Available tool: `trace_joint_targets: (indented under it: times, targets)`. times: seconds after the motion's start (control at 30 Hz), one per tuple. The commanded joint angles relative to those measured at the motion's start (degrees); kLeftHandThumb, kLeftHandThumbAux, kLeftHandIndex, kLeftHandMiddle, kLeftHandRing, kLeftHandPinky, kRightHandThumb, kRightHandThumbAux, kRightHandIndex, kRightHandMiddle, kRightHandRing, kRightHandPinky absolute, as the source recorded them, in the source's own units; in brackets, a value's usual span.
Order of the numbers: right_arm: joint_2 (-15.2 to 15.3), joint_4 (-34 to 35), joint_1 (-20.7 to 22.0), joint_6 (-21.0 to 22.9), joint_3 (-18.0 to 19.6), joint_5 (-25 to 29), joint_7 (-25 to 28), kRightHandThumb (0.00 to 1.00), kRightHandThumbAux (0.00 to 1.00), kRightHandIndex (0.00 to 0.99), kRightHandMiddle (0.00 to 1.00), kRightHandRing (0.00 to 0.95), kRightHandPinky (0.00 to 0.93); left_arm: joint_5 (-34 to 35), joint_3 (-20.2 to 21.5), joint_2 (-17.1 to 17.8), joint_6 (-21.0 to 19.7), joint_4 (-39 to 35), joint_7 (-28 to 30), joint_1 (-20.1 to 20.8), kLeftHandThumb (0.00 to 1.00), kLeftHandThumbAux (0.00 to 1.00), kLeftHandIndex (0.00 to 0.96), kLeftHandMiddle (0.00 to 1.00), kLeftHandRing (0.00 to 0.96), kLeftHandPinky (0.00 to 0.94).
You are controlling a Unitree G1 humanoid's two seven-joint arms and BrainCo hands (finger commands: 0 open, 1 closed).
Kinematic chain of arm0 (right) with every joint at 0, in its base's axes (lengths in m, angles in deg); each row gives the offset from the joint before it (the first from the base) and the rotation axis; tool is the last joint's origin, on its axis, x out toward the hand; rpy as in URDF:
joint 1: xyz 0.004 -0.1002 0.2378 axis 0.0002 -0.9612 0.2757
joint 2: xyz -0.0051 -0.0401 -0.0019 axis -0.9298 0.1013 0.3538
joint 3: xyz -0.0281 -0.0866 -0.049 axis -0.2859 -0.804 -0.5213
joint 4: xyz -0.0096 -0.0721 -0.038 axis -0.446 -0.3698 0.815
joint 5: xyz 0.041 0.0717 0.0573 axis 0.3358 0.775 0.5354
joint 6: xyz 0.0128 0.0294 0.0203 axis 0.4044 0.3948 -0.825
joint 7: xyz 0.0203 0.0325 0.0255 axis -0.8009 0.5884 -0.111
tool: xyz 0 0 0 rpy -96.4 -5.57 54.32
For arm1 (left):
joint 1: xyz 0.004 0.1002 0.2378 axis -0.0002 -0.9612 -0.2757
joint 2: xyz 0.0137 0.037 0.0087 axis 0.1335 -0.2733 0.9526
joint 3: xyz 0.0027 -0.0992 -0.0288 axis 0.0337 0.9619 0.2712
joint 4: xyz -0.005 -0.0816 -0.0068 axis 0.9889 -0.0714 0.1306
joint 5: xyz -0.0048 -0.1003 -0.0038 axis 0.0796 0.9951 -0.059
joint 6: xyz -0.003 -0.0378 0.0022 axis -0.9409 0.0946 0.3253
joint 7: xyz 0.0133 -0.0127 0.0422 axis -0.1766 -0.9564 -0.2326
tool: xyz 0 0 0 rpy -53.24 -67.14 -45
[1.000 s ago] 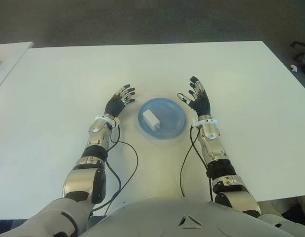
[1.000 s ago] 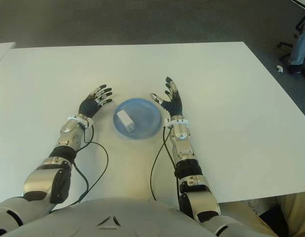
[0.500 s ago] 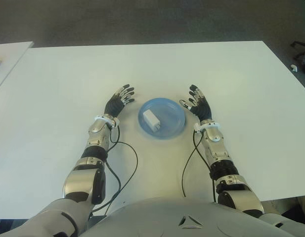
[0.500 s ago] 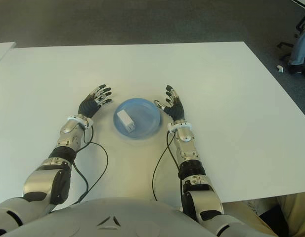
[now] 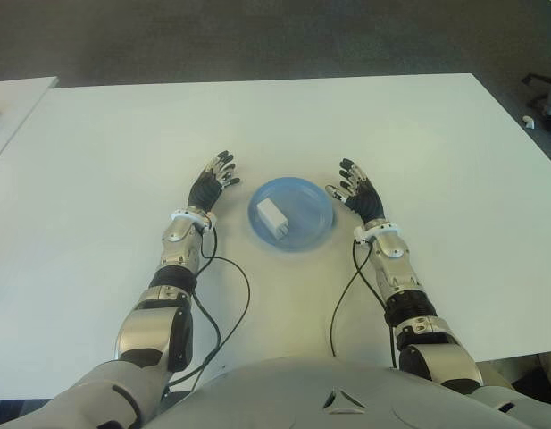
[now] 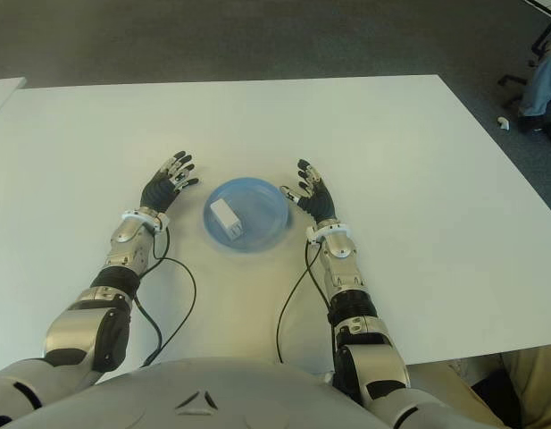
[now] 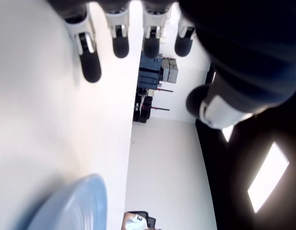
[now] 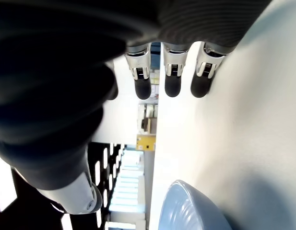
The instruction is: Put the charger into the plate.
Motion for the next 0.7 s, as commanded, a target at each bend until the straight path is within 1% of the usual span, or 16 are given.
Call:
trace_joint_targets:
  times: [0.03,0.3,0.43,0.7]
  targets:
    - [0.4,-1.9,0.4,2.3,0.5,1.3,1.7,0.0,0.733,0.019,0.0,0.0,0.003,-2.0,-0.4,-0.4,1.6,1.3,-2.9,-1.6,0.0,0.569,0.0,0.0,0.0,0.0]
    - [0.4,-1.7,0.3,2.9,0.8,1.7,2.9,0.003,0.716,0.003,0.0,0.0,0.0,-3.1,-0.6,-0.7,3.6,1.6,-5.4,-1.9,0.001,0.541,0.0,0.0,0.0,0.0]
    - [0.4,-1.5,0.3,3.3,0.9,2.1,3.5,0.006,0.714,0.0,0.0,0.0,0.0,-3.2,-0.6,-0.9,3.9,1.6,-6.3,-2.0,0.006,0.524,0.0,0.0,0.0,0.0]
    - [0.5,-2.2,0.1,3.1,1.1,2.4,4.4,0.004,0.699,0.0,0.0,0.0,0.0,-3.3,-0.5,-1.2,4.5,1.5,-7.3,-2.5,0.004,0.532,0.0,0.0,0.0,0.0]
